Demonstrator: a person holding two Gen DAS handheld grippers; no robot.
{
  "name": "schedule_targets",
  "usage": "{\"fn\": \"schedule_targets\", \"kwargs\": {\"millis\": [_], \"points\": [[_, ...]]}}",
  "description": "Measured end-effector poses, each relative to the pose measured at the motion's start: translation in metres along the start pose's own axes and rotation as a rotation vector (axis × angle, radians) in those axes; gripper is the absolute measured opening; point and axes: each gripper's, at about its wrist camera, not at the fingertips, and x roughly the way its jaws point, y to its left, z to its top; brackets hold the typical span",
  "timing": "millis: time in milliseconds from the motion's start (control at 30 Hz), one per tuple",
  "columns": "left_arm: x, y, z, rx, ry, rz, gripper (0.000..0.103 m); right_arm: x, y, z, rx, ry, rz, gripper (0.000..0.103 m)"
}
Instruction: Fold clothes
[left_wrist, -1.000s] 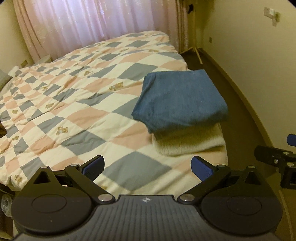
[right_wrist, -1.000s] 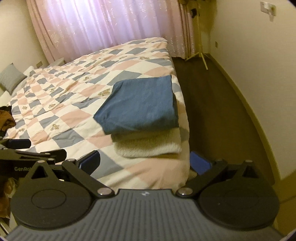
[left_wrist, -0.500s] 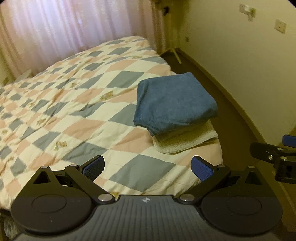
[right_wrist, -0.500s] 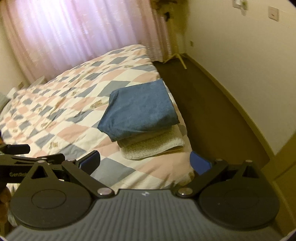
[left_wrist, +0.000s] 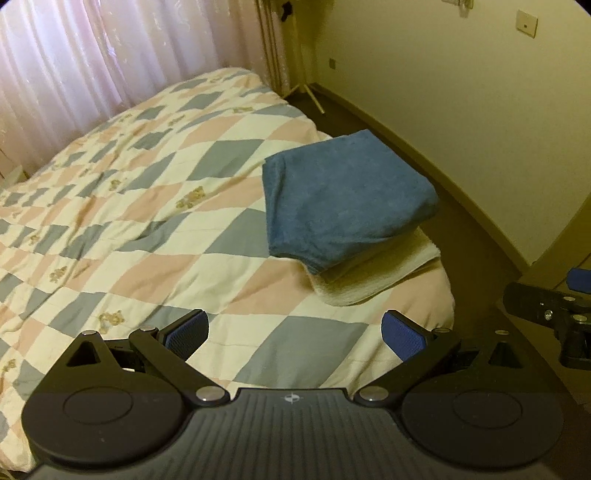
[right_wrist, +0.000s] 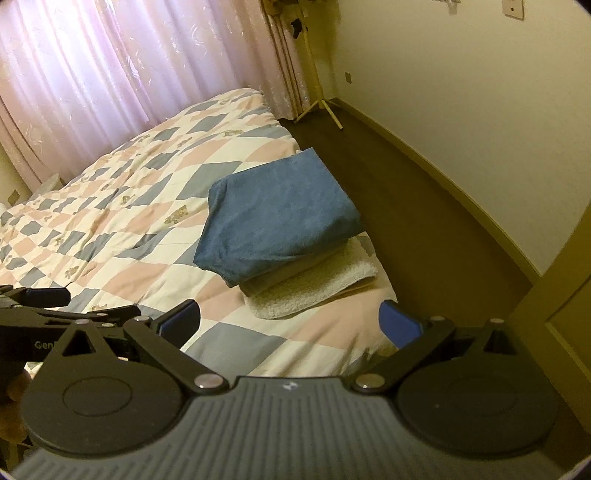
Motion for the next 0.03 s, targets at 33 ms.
{"fn": "schedule_targets", "kwargs": {"millis": [33], "points": [[0.0019,-0.0003,0.0022,-0.006,-0.001,-0.009,0.103,0.002,-0.0016,0.0032,-0.005,-0.001,-0.001,0.102]]}}
